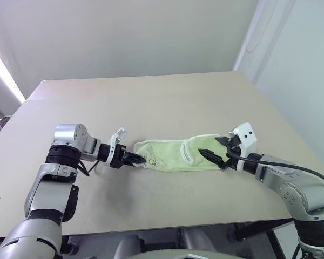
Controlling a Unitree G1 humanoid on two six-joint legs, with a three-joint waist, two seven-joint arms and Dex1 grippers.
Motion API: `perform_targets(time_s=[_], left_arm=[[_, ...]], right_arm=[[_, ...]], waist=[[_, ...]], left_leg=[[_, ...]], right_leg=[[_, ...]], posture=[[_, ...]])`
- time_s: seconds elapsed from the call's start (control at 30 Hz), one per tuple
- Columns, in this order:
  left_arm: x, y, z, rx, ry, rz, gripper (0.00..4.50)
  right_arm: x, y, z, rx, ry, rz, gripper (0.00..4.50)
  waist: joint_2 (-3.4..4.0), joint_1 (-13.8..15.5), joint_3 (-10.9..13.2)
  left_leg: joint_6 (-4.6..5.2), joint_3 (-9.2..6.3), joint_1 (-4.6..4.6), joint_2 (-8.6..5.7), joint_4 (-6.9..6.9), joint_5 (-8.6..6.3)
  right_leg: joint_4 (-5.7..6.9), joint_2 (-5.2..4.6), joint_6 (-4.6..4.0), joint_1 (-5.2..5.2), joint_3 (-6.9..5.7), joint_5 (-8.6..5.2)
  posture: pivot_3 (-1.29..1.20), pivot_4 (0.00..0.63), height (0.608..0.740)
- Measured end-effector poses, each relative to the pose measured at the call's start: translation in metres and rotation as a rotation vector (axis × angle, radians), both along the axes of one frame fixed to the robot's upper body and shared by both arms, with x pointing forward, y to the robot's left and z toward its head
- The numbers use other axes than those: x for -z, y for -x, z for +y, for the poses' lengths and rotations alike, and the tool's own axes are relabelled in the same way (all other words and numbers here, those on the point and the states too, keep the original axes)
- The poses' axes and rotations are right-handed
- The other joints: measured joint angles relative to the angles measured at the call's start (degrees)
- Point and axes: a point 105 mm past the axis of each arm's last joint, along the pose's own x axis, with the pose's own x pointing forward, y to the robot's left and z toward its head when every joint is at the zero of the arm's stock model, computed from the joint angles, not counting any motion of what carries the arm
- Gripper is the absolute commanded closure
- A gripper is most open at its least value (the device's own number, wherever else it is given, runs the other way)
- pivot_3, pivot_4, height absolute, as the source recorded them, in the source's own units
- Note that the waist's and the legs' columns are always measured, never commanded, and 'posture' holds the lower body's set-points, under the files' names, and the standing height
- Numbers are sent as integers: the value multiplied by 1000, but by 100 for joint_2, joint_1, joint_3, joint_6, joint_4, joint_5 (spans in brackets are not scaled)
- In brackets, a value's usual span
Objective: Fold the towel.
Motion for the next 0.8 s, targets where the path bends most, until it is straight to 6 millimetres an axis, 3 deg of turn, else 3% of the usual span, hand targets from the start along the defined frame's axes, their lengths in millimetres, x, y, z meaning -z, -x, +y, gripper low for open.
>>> perform_targets(time_s=[0.6, 0.8], left_arm=[[-11, 6, 33, 99, -214, -167, 4473], [-7, 1, 80, 188, -467, -324, 4473]], right_arm=[[9, 3, 0, -27, 61, 19, 0], [22, 10, 1, -39, 78, 62, 0]], waist=[[-25, 1, 16], [-37, -6, 24]], left_leg=[[-1, 4, 16, 0, -5, 0], [-1, 5, 19, 2, -17, -1]], right_leg=[[18, 2, -10, -5, 9, -7], [24, 9, -22, -15, 16, -14]], posture=[[0, 0, 712], [0, 0, 712]])
